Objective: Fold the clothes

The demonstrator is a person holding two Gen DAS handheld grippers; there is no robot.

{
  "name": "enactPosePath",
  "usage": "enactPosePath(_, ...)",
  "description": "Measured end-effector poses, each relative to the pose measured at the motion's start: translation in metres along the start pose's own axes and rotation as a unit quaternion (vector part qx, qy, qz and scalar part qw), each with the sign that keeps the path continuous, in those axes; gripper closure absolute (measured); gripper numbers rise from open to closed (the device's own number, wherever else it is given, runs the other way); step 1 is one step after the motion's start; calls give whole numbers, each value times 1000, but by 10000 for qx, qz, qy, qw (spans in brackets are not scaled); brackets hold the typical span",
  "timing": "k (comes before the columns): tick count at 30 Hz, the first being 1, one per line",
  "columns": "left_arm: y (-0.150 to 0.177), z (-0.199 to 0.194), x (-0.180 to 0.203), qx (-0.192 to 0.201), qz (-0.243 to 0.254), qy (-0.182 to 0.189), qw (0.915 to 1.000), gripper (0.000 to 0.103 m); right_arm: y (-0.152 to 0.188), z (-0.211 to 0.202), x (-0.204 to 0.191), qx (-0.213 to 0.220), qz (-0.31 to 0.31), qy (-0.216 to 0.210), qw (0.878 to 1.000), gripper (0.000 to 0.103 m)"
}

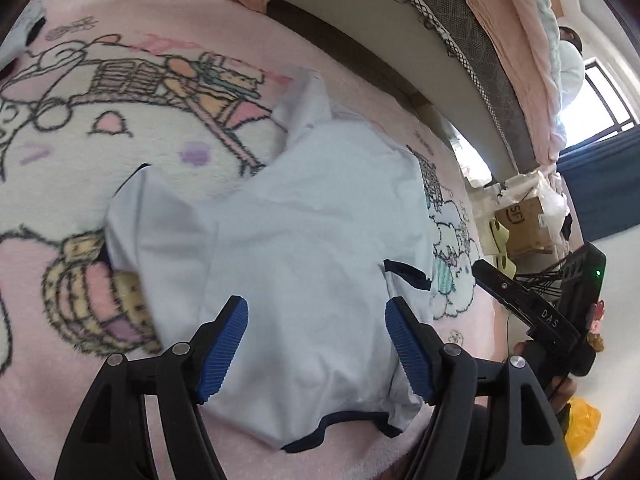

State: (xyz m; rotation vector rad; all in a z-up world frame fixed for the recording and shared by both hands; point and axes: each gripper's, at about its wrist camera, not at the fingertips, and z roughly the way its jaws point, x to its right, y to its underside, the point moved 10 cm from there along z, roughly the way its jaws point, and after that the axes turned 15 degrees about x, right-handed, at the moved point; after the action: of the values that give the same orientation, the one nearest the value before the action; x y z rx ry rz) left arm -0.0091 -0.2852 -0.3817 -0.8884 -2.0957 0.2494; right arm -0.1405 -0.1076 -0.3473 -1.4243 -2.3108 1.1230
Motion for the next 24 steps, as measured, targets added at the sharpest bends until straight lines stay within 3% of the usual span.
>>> enactPosePath(2,5,-5,-7,-15,-144,-52,9999,34,3,6,-14,-259,-65,-172,9995,29)
enactPosePath(5,12,-12,-19,45,-355,-110,9993,34,8,13,-34,-447,-610,65,9971,29)
enactPosePath(7,18,-18,-28,72,-391,-217,9990,33,12,19,-48,-586,-828,7,9948,29)
enactPosePath(15,56,-19,-68,-220,-1219,-241,9920,34,19,33,-105,-1033,-1355,-245,9851,29)
enactPosePath(21,83,-15,-76,-278,-2189,194,9751,33,17,50,-193,-1211,-2557,-286,9587,29)
enactPosePath(24,94,-11,-77,-308,-2231,150,9742,33,31,67,-230,-1460,-3052,-43,9410,29)
